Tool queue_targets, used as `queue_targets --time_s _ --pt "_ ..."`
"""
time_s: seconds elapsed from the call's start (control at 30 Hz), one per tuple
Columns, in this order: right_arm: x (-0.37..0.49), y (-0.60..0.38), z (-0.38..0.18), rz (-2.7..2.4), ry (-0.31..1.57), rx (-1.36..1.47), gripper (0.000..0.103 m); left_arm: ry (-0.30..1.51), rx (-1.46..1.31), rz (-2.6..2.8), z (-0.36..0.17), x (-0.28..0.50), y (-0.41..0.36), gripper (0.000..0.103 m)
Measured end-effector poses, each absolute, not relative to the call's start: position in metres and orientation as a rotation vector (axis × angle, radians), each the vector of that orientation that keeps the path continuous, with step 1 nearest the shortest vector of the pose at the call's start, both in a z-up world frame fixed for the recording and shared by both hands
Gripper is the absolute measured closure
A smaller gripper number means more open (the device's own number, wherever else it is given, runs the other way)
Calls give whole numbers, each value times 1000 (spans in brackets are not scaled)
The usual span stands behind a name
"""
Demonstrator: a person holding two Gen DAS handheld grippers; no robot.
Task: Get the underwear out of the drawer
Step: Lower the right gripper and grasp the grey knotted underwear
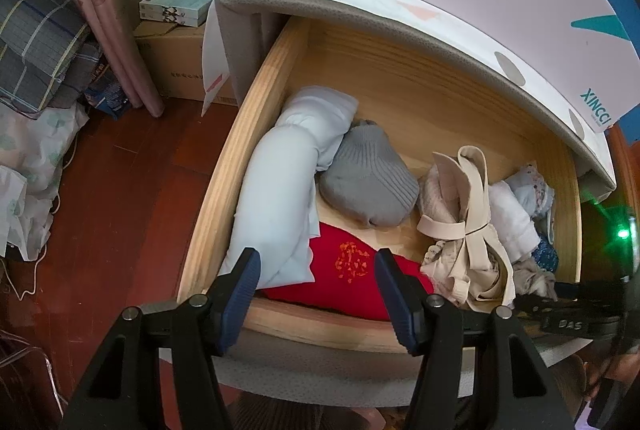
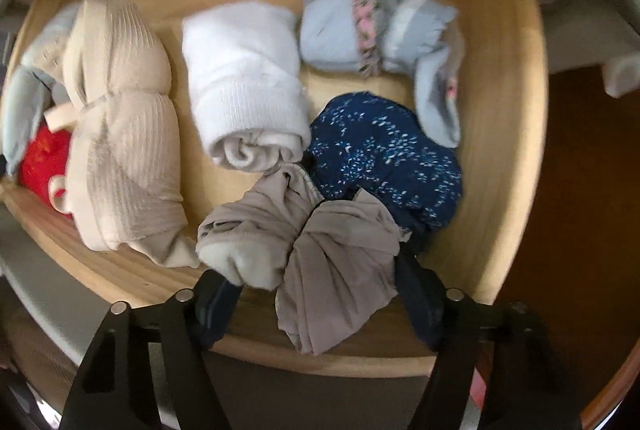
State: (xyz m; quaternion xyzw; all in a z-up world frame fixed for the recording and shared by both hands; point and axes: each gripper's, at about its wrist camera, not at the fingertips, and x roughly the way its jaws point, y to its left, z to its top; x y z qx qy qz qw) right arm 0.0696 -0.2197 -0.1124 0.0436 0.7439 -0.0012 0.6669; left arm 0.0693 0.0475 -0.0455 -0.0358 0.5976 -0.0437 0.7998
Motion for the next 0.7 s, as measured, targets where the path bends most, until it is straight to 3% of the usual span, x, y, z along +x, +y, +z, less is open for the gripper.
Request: queue_targets --time_s 0.7 --pt "80 -267 -43 -77 1527 189 42 1323 -67 -110 -49 73 48 42"
